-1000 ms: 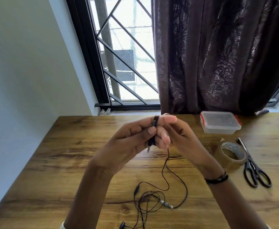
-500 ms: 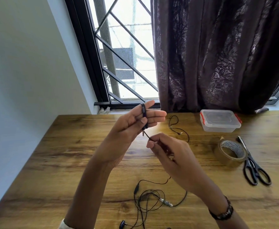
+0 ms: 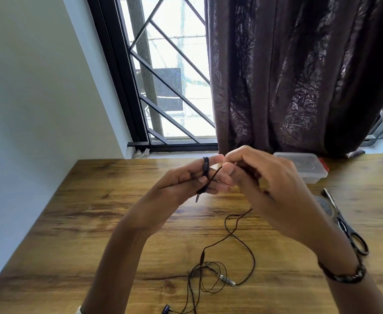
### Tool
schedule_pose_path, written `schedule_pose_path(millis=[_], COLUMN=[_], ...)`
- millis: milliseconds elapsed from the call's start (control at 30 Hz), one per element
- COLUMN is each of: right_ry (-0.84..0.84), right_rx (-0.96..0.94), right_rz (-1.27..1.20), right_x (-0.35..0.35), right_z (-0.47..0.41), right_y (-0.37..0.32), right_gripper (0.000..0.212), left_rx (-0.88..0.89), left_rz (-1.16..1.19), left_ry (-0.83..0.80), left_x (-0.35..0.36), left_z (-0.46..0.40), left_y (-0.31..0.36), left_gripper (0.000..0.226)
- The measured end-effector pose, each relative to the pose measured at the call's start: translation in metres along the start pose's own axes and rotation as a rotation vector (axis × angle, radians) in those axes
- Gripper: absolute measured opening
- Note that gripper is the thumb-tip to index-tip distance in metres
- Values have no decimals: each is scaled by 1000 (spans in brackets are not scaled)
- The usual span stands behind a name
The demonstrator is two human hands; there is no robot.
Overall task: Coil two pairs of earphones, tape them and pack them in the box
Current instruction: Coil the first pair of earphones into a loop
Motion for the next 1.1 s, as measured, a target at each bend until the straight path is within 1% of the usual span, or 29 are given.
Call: schedule_pose_path(millis=[67, 133, 233, 300, 367, 433, 533, 633, 733, 800, 867, 1000, 1100], right_ry=[3, 1, -58, -115, -141, -145, -123, -36, 14, 17, 23, 11, -34], right_rx=[-21, -49, -107, -160, -198, -208, -207, -180, -146, -139, -140, -122, -116], right_rz=[17, 16, -33, -23, 32, 63, 91, 132, 138, 121, 108, 83, -3], right_x=[-6, -10, -13, -12, -10, -8, -10, -19, -26, -26, -26, -22, -16], right_z=[-5, -6, -2, 4, 11, 16, 17, 9, -2, -9, -16, -24, -26], right_y=[-3, -8, -18, -25, -30, -31, -31, -26, -21, -19, -16, -6, 1], right_gripper=[16, 15, 14, 14, 17, 20, 20, 14, 11, 11, 12, 16, 15], left_rx=[-2, -11, -46, -75, -92, -110, -111, -93, -58, -34, -14, 10, 1], left_rz=[20, 63, 184, 303, 427, 492, 418, 269, 160, 107, 76, 33, 58], left_ry=[-38, -33, 105, 198, 262, 282, 229, 146, -11, -104, -150, -220, -240], left_x=[2, 3, -4, -11, -16, -18, -14, -6, 9, 16, 19, 23, 23], left_z=[1, 0, -2, -4, -6, -8, -7, -2, 1, 3, 4, 7, 8], left_y=[1, 3, 2, 0, 0, 0, -1, 0, 7, 11, 15, 18, 19], left_gripper=[38, 38, 38, 37, 37, 37, 36, 37, 37, 39, 43, 45, 43])
Point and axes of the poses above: each hand's wrist, its own z-axis away from the middle knuckle, its own x-axis out of the palm, y = z × x, the point moved 6 cm from there along -z, towards the middle knuckle, and after that the axes turned 7 degrees about x, right-handed, at the moved point
